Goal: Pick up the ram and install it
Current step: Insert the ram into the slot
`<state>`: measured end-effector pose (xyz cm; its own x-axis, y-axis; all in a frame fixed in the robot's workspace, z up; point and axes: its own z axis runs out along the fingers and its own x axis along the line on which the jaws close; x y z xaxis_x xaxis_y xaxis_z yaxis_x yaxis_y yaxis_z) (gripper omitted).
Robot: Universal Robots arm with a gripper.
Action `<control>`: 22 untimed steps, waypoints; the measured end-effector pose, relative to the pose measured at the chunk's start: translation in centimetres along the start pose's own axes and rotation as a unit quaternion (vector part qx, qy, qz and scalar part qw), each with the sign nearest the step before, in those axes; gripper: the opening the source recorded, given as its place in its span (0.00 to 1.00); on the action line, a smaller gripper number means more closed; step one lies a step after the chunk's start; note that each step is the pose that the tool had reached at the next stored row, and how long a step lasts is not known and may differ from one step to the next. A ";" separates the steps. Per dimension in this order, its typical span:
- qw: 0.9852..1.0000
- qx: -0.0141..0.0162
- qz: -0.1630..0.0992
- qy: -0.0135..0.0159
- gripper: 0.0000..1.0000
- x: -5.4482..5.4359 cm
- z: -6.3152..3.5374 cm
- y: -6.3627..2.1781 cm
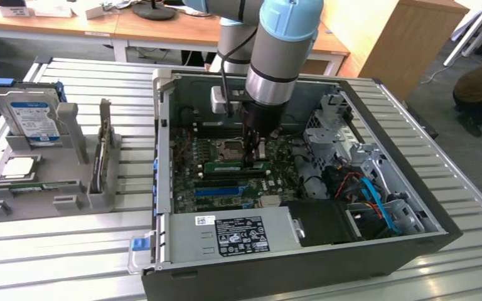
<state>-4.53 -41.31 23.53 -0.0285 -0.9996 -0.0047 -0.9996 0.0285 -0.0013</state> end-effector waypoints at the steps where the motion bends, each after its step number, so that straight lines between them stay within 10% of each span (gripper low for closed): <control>1: 1.000 0.000 -0.001 0.000 0.12 0.0 0.00 0.00; 22: 1.000 -0.010 -0.005 0.000 0.12 0.0 0.01 -0.40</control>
<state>-4.13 -41.32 23.53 -0.0192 -0.9998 -0.0044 -0.9997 0.0191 0.0179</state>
